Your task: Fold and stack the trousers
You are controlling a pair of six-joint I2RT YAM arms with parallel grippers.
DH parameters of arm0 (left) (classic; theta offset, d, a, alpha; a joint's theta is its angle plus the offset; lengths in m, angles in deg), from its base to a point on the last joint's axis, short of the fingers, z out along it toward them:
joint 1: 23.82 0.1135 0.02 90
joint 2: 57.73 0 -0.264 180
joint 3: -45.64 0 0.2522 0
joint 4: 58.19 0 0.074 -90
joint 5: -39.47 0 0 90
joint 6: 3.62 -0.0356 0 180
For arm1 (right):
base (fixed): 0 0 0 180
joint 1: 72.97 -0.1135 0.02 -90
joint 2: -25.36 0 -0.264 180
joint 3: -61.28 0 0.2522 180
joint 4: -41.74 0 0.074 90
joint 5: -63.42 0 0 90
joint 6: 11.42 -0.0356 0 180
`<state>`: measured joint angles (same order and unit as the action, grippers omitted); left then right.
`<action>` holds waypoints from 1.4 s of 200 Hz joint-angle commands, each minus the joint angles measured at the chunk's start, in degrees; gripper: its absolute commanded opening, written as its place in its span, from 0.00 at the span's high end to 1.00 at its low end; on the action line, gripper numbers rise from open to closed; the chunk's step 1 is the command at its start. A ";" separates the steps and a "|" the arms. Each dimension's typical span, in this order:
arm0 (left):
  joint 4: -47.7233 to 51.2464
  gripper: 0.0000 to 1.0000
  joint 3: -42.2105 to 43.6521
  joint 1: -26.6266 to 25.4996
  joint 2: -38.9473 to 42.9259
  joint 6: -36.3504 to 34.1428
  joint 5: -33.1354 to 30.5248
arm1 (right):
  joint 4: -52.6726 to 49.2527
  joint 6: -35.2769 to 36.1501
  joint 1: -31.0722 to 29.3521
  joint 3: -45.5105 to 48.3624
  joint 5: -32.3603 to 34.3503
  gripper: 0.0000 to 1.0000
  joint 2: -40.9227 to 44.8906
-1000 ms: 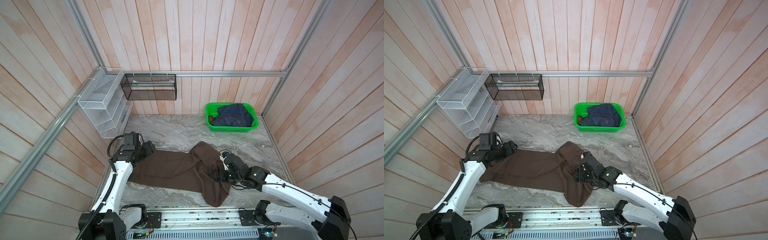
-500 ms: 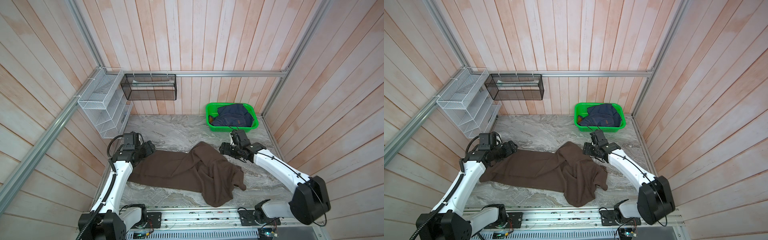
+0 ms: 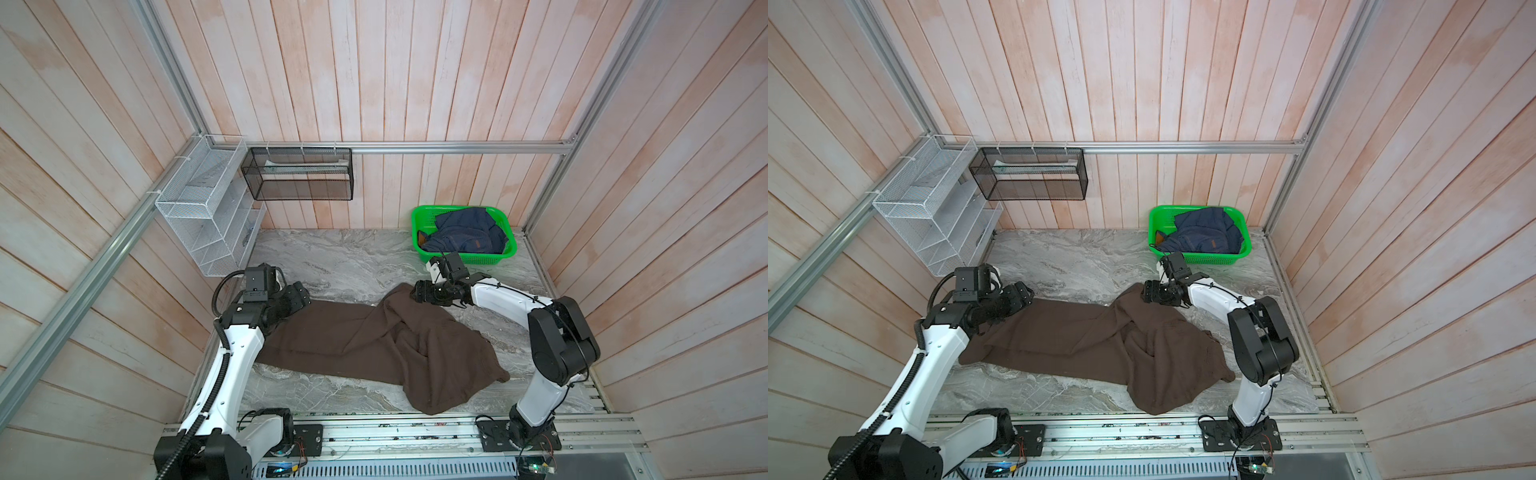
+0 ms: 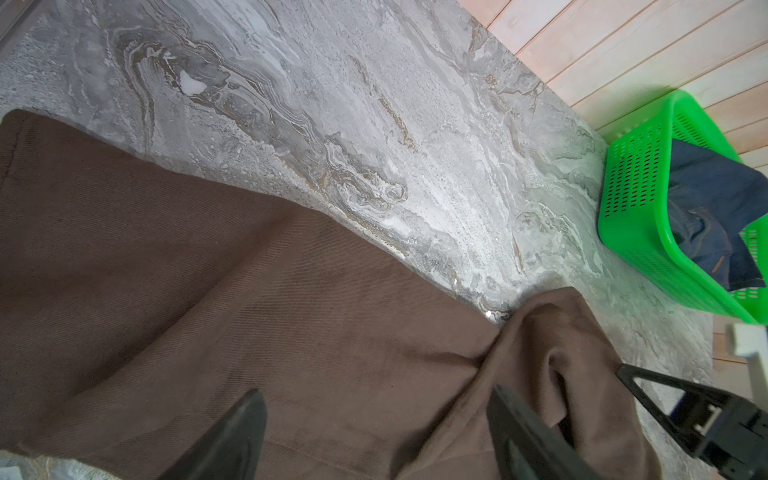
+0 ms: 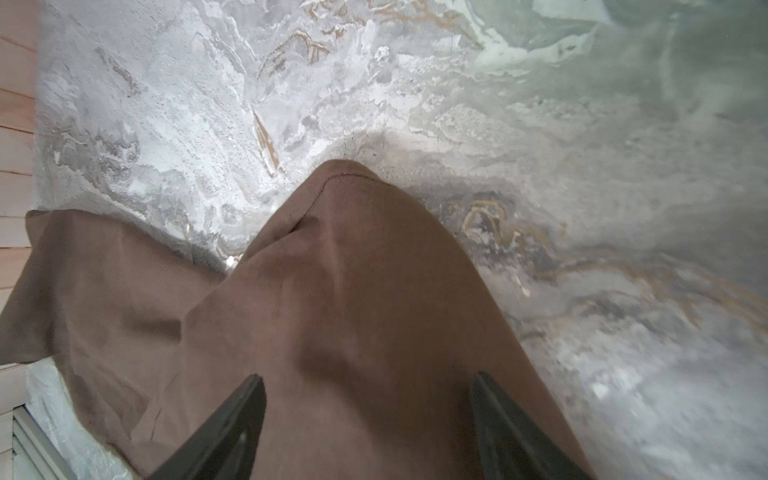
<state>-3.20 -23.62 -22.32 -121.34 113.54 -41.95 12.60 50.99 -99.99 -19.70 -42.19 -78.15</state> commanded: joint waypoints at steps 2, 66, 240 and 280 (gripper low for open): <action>0.47 0.14 -0.47 0.17 0.82 -0.81 0.03 | 0.74 0.27 -0.73 -0.81 -2.16 0.23 -4.47; 0.71 0.14 0.29 0.26 0.29 -1.84 0.08 | -0.64 -0.66 -2.47 3.31 12.19 1.00 10.71; -0.28 0.14 -4.41 0.78 -1.01 -1.39 -2.22 | -28.11 -14.58 -42.51 -3.86 60.96 1.00 7.73; -0.39 0.14 -5.44 3.12 -0.05 -1.64 -2.34 | -24.75 -17.35 -55.06 -7.65 50.64 0.76 -3.16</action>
<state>-4.07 -27.12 -20.51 -122.70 112.90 -43.22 -11.48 38.25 -150.55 -25.77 15.05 -78.98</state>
